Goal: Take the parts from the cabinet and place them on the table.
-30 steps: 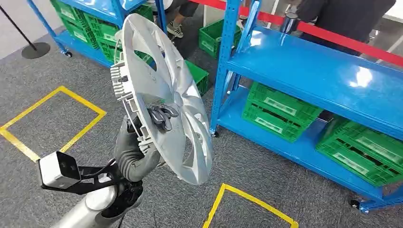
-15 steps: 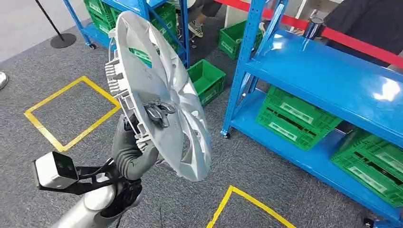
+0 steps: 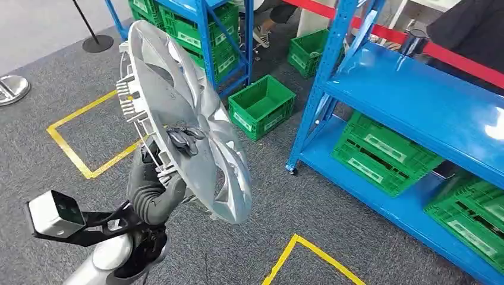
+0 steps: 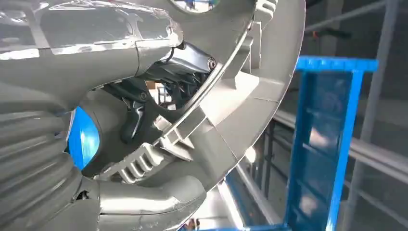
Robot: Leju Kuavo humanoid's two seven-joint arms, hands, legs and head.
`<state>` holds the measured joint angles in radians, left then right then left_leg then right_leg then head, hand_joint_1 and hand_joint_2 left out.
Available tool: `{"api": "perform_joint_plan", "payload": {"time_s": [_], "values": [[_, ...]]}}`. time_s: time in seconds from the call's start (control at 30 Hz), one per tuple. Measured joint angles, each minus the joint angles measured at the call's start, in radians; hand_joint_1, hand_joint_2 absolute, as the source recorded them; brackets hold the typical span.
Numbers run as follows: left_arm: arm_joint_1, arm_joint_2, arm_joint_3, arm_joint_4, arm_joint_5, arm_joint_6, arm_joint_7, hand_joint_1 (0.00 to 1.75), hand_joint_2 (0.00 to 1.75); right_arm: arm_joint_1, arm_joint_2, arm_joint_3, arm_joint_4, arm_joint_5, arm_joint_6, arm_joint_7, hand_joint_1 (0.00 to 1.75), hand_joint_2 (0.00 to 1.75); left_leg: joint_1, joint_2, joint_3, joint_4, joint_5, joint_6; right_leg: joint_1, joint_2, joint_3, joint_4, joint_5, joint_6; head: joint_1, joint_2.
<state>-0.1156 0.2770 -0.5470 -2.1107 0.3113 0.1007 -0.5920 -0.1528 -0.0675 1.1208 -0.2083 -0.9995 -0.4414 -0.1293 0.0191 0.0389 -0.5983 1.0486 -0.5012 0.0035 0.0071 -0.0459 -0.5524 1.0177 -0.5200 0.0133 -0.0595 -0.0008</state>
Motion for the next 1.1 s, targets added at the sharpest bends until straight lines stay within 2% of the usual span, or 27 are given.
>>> {"api": "perform_joint_plan", "payload": {"time_s": [0.03,0.07,0.13,0.17,0.2,0.23,0.3,0.33,0.37,0.4,0.47,0.5,0.53,0.57,0.63,0.67,0.7,0.73,0.77,0.8,0.83,0.87,0.9,0.93,1.07,1.1], "values": [[0.001,0.001,0.000,-0.003,0.000,0.002,0.000,1.75,1.75,0.002,0.000,0.000,0.000,0.002,0.002,0.001,0.00,1.75,0.001,-0.007,-0.002,0.000,0.002,0.004,-0.002,0.020,-0.006,0.022,-0.025,0.008,0.004,0.000],[0.001,0.000,0.000,-0.005,-0.001,0.004,0.000,1.75,1.75,0.004,0.000,0.000,0.000,0.003,0.002,0.001,0.00,1.75,0.001,-0.014,-0.005,0.000,0.005,0.008,-0.006,0.032,-0.030,0.083,-0.070,0.014,0.005,0.000],[0.001,0.001,0.000,-0.006,-0.001,0.005,-0.004,1.75,1.75,0.008,0.000,0.000,0.000,0.004,0.002,0.003,0.00,1.75,-0.001,-0.030,-0.013,0.001,0.008,0.013,-0.007,0.035,-0.099,0.241,-0.147,0.019,0.005,0.000],[0.002,0.001,0.000,-0.006,-0.001,0.006,-0.006,1.75,1.75,0.010,0.000,0.000,0.000,0.003,0.000,0.003,0.00,1.75,-0.002,-0.039,-0.015,0.001,0.010,0.015,-0.007,0.036,-0.121,0.292,-0.161,0.018,0.005,0.000],[0.002,0.001,-0.001,-0.006,0.000,0.006,-0.012,1.75,1.75,0.010,0.000,0.000,0.000,0.002,-0.002,0.002,0.00,1.75,-0.004,-0.048,-0.015,0.001,0.010,0.016,-0.006,0.037,-0.125,0.303,-0.151,0.014,0.005,0.000],[0.001,0.001,-0.001,-0.005,0.002,0.006,-0.020,1.75,1.75,0.009,0.000,0.000,0.000,0.002,-0.007,-0.007,0.00,1.75,-0.006,-0.060,-0.014,0.001,0.011,0.016,-0.006,0.040,-0.105,0.262,-0.114,0.007,0.005,0.000],[0.001,0.001,0.001,-0.005,0.006,0.004,-0.036,1.75,1.75,-0.001,-0.003,0.000,0.000,0.003,-0.014,-0.018,0.00,1.75,-0.011,-0.075,-0.009,0.000,0.012,0.016,-0.003,0.055,-0.033,0.109,-0.024,-0.014,0.005,0.000],[0.002,0.001,0.004,-0.006,0.007,0.003,-0.042,1.75,1.75,-0.008,-0.007,0.000,0.000,0.005,-0.018,-0.019,0.00,1.75,-0.006,-0.080,-0.009,-0.002,0.014,0.016,0.004,0.081,0.002,0.025,0.007,-0.033,0.005,0.000],[0.001,0.002,0.007,-0.006,0.008,0.002,-0.047,1.75,1.75,-0.013,-0.016,0.000,0.000,0.005,-0.021,-0.019,0.00,1.75,-0.011,-0.087,-0.014,0.000,0.017,0.008,0.004,0.094,0.012,0.012,-0.003,-0.045,-0.003,0.000],[0.002,0.002,0.011,-0.005,0.009,0.000,-0.049,1.75,1.75,-0.019,-0.014,0.000,-0.001,0.008,-0.024,-0.019,0.00,1.75,-0.002,-0.093,-0.019,-0.001,0.022,0.001,0.010,0.091,0.010,0.003,0.003,-0.044,0.001,0.000],[0.003,0.003,0.016,-0.006,0.012,0.000,-0.049,1.75,1.75,-0.028,-0.016,0.000,0.000,0.008,-0.027,-0.019,0.00,1.75,0.004,-0.106,-0.025,-0.007,0.031,-0.012,0.014,0.083,0.010,-0.007,0.002,-0.049,0.003,0.000],[0.006,0.004,0.021,-0.008,0.012,0.000,-0.049,1.75,1.75,-0.029,-0.015,0.000,0.000,0.010,-0.028,-0.019,0.00,1.75,-0.002,-0.109,-0.025,-0.014,0.036,-0.020,0.009,0.075,0.020,-0.031,0.012,-0.049,0.003,0.000],[0.011,0.006,0.024,-0.008,0.012,-0.001,-0.052,1.75,1.75,-0.034,-0.015,0.000,0.000,0.013,-0.028,-0.019,0.00,1.75,-0.006,-0.065,-0.032,0.000,0.020,-0.017,0.002,0.060,0.028,-0.053,0.026,-0.040,0.000,0.000],[0.006,0.008,0.025,-0.010,0.013,-0.003,-0.055,1.75,1.75,-0.036,-0.013,0.000,0.000,0.013,-0.028,-0.019,0.00,1.75,-0.007,-0.042,-0.049,0.037,-0.014,-0.019,0.001,0.059,0.028,-0.062,0.031,-0.047,-0.008,0.000],[0.008,0.010,0.031,-0.010,0.021,-0.007,-0.058,1.75,1.75,-0.037,-0.009,0.000,0.000,0.012,-0.028,-0.016,0.00,1.75,0.000,-0.038,-0.112,0.179,-0.088,-0.030,0.000,0.044,0.026,-0.060,0.032,-0.045,-0.010,0.000],[0.008,0.011,0.034,-0.010,0.022,-0.008,-0.058,1.75,1.75,-0.038,-0.006,0.000,0.000,0.012,-0.028,-0.015,0.00,1.75,0.002,-0.039,-0.140,0.241,-0.109,-0.037,0.000,0.037,0.025,-0.058,0.032,-0.044,-0.009,0.000],[0.009,0.013,0.036,-0.010,0.022,-0.010,-0.058,1.75,1.75,-0.039,-0.003,0.000,0.000,0.013,-0.028,-0.015,0.00,1.75,0.003,-0.039,-0.149,0.263,-0.106,-0.042,-0.001,0.030,0.023,-0.055,0.031,-0.043,-0.010,0.000],[0.008,0.015,0.040,-0.010,0.022,-0.011,-0.056,1.75,1.75,-0.040,0.001,0.000,0.000,0.012,-0.028,-0.015,0.00,1.75,0.005,-0.037,-0.135,0.238,-0.082,-0.046,-0.003,0.026,0.021,-0.051,0.029,-0.040,-0.010,0.000],[0.007,0.017,0.044,-0.010,0.022,-0.013,-0.052,1.75,1.75,-0.042,0.005,0.000,0.000,0.010,-0.028,-0.015,0.00,1.75,0.008,-0.033,-0.094,0.169,-0.038,-0.050,-0.007,0.020,0.020,-0.043,0.025,-0.033,-0.010,0.000],[0.004,0.018,0.048,-0.010,0.022,-0.015,-0.045,1.75,1.75,-0.043,0.009,0.000,0.000,0.003,-0.028,-0.017,0.00,1.75,0.010,-0.019,-0.045,0.085,0.002,-0.054,-0.010,0.017,0.019,-0.033,0.017,-0.026,-0.010,0.000],[-0.002,0.019,0.049,-0.010,0.022,-0.018,-0.039,1.75,1.75,-0.045,0.010,-0.001,0.000,0.001,-0.028,-0.019,0.00,1.75,0.010,0.014,-0.007,0.010,0.010,-0.059,-0.011,0.013,0.017,-0.017,0.007,-0.016,-0.011,0.000],[-0.007,0.019,0.048,-0.009,0.022,-0.022,-0.033,1.75,1.75,-0.047,0.009,-0.001,0.000,-0.003,-0.029,-0.019,0.00,1.75,0.003,0.023,-0.003,0.008,-0.004,-0.048,-0.002,0.012,0.008,-0.002,-0.002,-0.007,-0.015,0.000],[-0.010,0.019,0.049,-0.010,0.022,-0.025,-0.029,1.75,1.75,-0.049,0.010,-0.001,0.000,-0.007,-0.029,-0.019,0.00,1.75,0.004,0.014,-0.008,0.012,-0.003,-0.027,-0.003,0.010,0.006,0.001,-0.003,-0.005,-0.012,0.000],[-0.010,0.020,0.048,-0.009,0.021,-0.026,-0.024,1.75,1.75,-0.050,0.010,-0.001,0.000,-0.008,-0.029,-0.018,0.00,1.75,0.003,0.012,-0.010,0.012,-0.003,-0.023,-0.003,0.008,0.006,0.002,-0.003,-0.004,-0.010,0.000],[-0.011,0.021,0.049,-0.009,0.021,-0.026,-0.022,1.75,1.75,-0.050,0.011,-0.001,0.000,-0.008,-0.028,-0.018,0.00,1.75,0.002,0.010,-0.010,0.012,-0.003,-0.020,-0.003,0.007,0.007,0.001,-0.002,-0.004,-0.009,0.000],[-0.016,0.021,0.048,-0.007,0.019,-0.026,-0.015,1.75,1.75,-0.047,0.013,-0.001,0.000,-0.010,-0.028,-0.015,0.00,1.75,-0.001,0.000,-0.013,0.012,0.000,-0.013,-0.006,0.002,0.007,-0.002,0.000,0.000,-0.011,0.000]]}}
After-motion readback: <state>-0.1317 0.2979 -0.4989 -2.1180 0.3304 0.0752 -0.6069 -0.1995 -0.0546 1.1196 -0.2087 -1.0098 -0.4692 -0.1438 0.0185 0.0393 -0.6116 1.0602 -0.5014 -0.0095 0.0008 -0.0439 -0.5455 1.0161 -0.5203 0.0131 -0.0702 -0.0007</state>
